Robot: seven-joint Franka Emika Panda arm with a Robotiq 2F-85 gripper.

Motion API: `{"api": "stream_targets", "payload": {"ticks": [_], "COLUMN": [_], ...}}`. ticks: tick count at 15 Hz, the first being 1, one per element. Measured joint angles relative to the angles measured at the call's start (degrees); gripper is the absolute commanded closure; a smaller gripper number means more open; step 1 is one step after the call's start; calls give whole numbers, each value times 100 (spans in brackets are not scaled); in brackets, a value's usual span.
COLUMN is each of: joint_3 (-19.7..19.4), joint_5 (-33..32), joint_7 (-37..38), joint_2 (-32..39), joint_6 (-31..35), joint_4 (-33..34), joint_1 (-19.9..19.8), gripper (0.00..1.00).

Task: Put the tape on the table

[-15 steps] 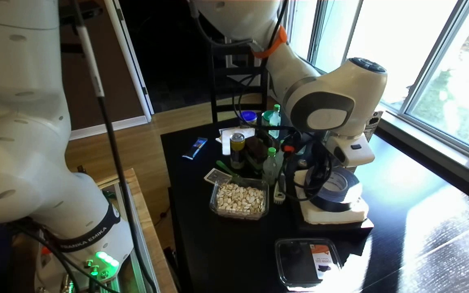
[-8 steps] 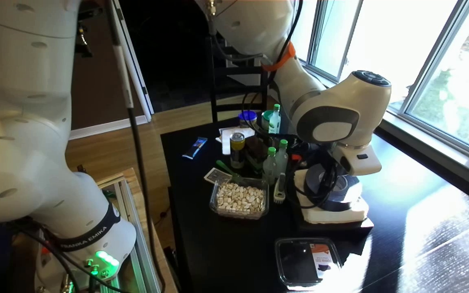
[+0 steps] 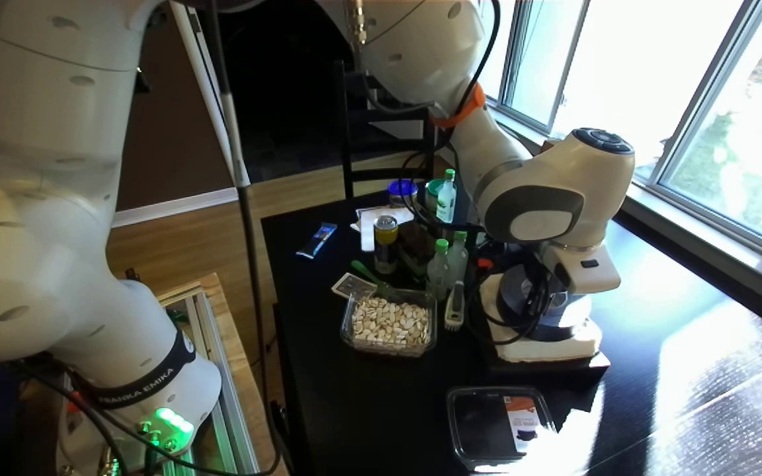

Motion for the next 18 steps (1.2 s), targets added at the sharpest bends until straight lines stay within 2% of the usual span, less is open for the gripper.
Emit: {"api": "stream_targets", "payload": {"ticks": [5,10,15,18], "joint_3": [-21,-187,-556,-567], "joint_5": [248,262,185,124], "joint_7": [-9,-14,158,143], "joint_2": [-115,-624,-819,-822], "joint_6": [131,38,-615,-1063], "joint_4": [23,16,81,90], "joint_1": [-42,-33,-39,-33], "gripper": [80,80,80,80]}}
